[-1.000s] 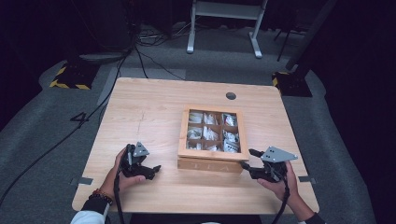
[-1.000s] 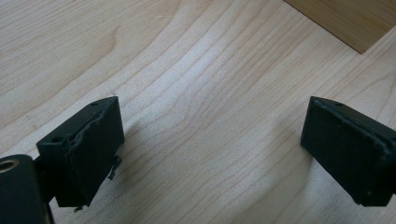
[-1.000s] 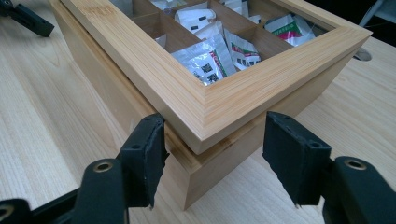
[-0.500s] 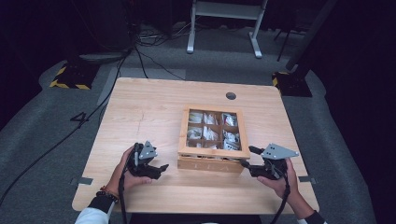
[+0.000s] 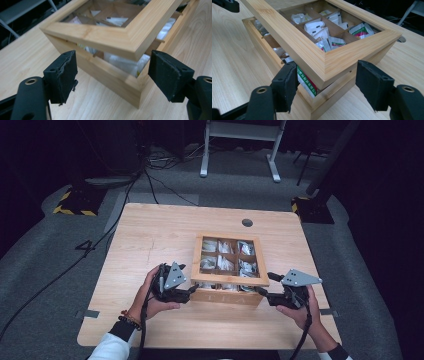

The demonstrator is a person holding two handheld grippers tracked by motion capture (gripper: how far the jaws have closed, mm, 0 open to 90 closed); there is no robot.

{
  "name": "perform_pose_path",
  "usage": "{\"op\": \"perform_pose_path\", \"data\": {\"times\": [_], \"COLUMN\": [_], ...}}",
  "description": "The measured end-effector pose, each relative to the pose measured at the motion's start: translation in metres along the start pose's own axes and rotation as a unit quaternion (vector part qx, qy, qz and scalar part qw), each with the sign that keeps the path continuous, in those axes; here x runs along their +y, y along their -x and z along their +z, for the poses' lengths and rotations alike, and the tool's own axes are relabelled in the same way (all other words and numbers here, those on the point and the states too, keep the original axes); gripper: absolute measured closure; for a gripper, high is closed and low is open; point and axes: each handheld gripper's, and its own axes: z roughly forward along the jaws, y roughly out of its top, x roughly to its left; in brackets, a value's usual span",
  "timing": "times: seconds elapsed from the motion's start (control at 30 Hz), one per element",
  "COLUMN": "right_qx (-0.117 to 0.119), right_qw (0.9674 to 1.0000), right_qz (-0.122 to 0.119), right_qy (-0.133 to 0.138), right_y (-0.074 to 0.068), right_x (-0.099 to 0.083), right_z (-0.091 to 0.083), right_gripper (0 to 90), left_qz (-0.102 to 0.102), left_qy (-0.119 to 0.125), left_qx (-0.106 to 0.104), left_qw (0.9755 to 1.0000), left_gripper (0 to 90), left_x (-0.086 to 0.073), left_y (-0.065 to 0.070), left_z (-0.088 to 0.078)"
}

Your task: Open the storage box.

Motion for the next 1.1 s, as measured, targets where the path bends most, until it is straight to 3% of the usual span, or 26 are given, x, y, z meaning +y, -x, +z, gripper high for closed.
{"op": "perform_pose_path", "data": {"times": [0.03,0.23,0.3,0.5,0.77,0.97,1.1], "right_qx": [0.000,-0.001,-0.002,-0.005,-0.009,-0.012,-0.013], "right_qw": [1.0000,0.9999,0.9998,0.9994,0.9987,0.9983,0.9985], "right_qz": [0.000,0.005,0.006,0.010,0.018,0.025,0.026], "right_qy": [0.003,0.014,0.019,0.031,0.046,0.050,0.046], "right_y": [0.001,0.002,0.004,0.006,0.008,0.012,0.015], "right_x": [0.001,0.005,0.007,0.010,0.013,0.013,0.010], "right_z": [0.000,-0.001,-0.002,-0.003,-0.006,-0.008,-0.009], "right_gripper": [33.8,33.4,33.4,35.2,37.3,36.6,35.9], "left_qz": [0.005,0.035,0.046,0.054,0.061,0.050,0.054], "left_qy": [0.007,0.013,0.016,0.024,0.038,0.063,0.063], "left_qx": [0.004,0.002,-0.002,-0.014,-0.008,-0.011,-0.009], "left_qw": [1.0000,0.9993,0.9988,0.9982,0.9974,0.9967,0.9965], "left_gripper": [31.4,33.3,37.5,41.2,44.9,46.0,46.6], "left_x": [0.002,0.012,0.016,0.020,0.026,0.032,0.037], "left_y": [0.000,-0.004,-0.004,-0.009,-0.013,-0.021,-0.025], "left_z": [-0.001,0.001,0.001,-0.001,-0.005,-0.006,-0.006]}}
